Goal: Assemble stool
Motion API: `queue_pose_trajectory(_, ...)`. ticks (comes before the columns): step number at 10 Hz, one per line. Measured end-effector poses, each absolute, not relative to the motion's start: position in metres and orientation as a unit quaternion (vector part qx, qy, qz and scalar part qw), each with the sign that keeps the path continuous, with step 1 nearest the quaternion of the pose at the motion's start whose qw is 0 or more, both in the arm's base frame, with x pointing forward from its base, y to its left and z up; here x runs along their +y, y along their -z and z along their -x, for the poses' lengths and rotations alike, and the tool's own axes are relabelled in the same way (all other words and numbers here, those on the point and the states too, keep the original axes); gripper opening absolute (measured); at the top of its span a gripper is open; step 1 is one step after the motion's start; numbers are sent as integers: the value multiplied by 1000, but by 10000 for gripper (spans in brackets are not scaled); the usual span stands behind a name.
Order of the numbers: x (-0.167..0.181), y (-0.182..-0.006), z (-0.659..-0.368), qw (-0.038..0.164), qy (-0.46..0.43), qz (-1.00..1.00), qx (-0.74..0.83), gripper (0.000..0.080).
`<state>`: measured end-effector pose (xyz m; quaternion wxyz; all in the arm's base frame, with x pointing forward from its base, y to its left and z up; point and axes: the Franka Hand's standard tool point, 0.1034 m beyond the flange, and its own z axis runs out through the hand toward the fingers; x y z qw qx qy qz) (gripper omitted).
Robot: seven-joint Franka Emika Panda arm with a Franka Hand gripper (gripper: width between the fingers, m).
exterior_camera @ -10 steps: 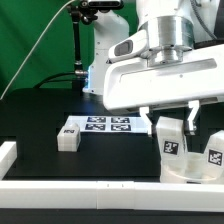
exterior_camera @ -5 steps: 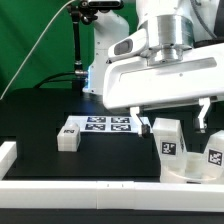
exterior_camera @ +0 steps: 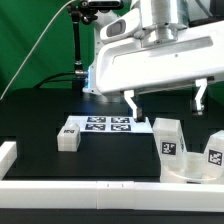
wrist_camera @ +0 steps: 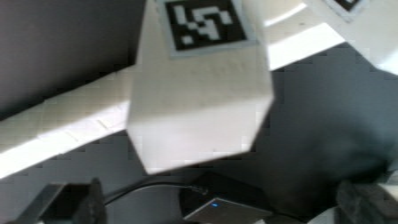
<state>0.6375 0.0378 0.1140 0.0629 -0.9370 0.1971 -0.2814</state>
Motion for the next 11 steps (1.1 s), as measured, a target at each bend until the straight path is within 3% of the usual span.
queue_pose_trajectory(5, 36, -110, -635, 65, 264, 942, 196, 649)
queue_pose_trajectory(11, 38, -101, -625, 126, 52, 972, 191, 649)
